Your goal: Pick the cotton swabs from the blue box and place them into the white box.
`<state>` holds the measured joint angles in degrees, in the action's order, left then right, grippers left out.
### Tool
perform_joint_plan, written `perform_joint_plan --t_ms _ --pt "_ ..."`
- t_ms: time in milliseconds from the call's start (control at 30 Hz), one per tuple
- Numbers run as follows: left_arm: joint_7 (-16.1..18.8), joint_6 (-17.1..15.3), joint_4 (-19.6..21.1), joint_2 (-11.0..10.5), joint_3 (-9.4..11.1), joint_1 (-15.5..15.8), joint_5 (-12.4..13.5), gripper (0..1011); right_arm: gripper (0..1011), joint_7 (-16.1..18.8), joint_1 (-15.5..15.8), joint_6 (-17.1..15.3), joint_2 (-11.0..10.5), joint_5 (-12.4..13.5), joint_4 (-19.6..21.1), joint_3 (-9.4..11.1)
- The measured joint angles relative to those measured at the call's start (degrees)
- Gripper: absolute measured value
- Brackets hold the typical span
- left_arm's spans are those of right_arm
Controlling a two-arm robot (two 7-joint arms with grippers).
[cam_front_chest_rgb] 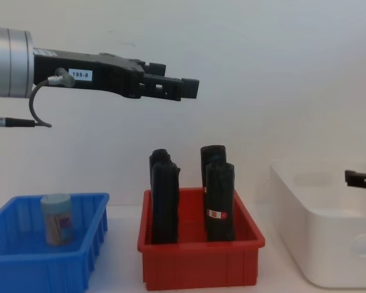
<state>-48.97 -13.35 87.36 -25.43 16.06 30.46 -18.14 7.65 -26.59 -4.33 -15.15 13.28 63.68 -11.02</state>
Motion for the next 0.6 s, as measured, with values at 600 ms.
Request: perform_joint_plan --t_ms 600 --pt "1.19 0.22 0.09 0.08 0.23 -0.41 0.11 1000 1001 -1.44 2.84 3.06 -0.70 0.16 4.84 0.41"
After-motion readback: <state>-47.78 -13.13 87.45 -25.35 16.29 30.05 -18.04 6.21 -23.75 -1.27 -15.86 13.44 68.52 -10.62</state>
